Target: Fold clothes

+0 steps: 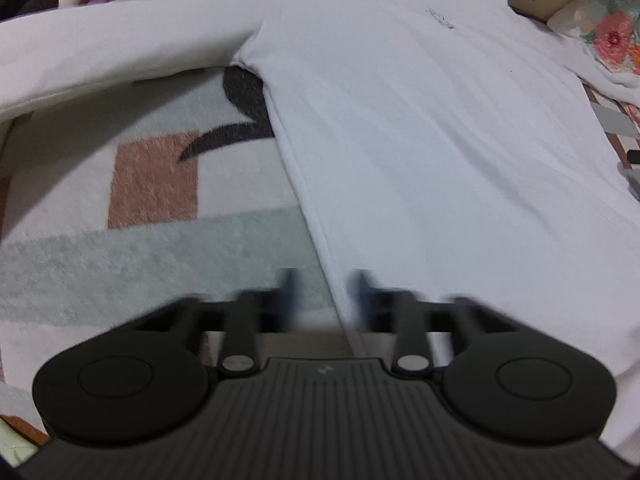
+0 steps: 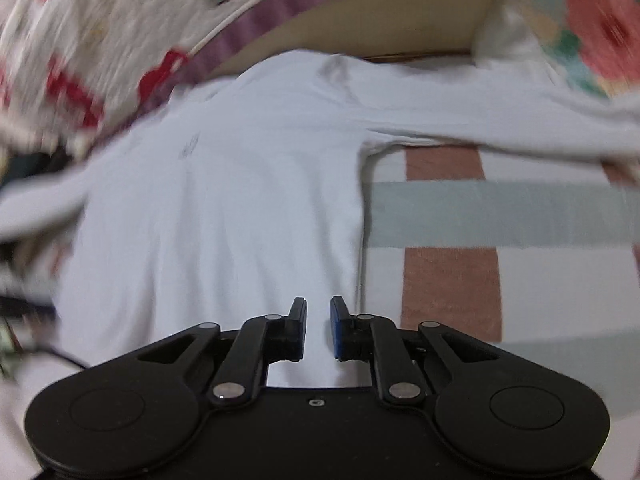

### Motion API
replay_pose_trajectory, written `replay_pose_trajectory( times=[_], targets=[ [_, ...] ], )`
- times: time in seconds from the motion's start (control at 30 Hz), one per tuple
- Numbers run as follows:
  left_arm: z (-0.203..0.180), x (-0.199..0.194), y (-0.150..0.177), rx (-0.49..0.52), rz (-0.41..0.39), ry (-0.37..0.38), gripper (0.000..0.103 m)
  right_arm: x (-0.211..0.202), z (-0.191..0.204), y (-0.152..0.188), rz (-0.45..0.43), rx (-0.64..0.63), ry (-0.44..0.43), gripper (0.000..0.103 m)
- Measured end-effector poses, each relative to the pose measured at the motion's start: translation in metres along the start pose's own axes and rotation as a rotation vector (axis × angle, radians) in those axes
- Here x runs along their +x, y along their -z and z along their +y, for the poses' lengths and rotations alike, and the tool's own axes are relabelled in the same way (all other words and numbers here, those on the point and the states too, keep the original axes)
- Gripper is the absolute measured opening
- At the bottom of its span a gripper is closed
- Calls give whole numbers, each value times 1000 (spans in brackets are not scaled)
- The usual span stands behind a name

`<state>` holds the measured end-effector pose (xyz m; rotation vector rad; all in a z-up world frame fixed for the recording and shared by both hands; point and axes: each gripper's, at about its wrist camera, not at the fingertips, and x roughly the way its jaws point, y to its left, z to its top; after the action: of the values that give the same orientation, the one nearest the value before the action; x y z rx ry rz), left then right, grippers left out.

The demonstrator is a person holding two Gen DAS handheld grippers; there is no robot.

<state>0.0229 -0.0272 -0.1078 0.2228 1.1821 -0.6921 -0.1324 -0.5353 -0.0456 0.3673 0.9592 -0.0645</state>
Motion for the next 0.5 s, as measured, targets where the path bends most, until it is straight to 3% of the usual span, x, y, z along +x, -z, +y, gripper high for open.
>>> replay_pose_trajectory(
  times=[0.07, 0.2, 0.27, 0.37, 0.5],
  targets=[
    [8, -2, 1, -49, -14, 39, 16, 5, 0, 4, 38, -42, 7, 23],
    [19, -4, 1, -121, -51, 2, 22, 4, -17, 10, 71, 48, -45, 52],
    [19, -4, 0, -123, -72, -7, 48, 4, -25, 15, 90, 95, -83, 58],
    [11, 5, -3, -90, -58, 49, 73, 3, -29, 22, 100, 121, -140, 68],
    [-7, 13, -1, 26, -76, 29, 79, 2, -18, 31, 111, 126, -198, 72]
  ],
)
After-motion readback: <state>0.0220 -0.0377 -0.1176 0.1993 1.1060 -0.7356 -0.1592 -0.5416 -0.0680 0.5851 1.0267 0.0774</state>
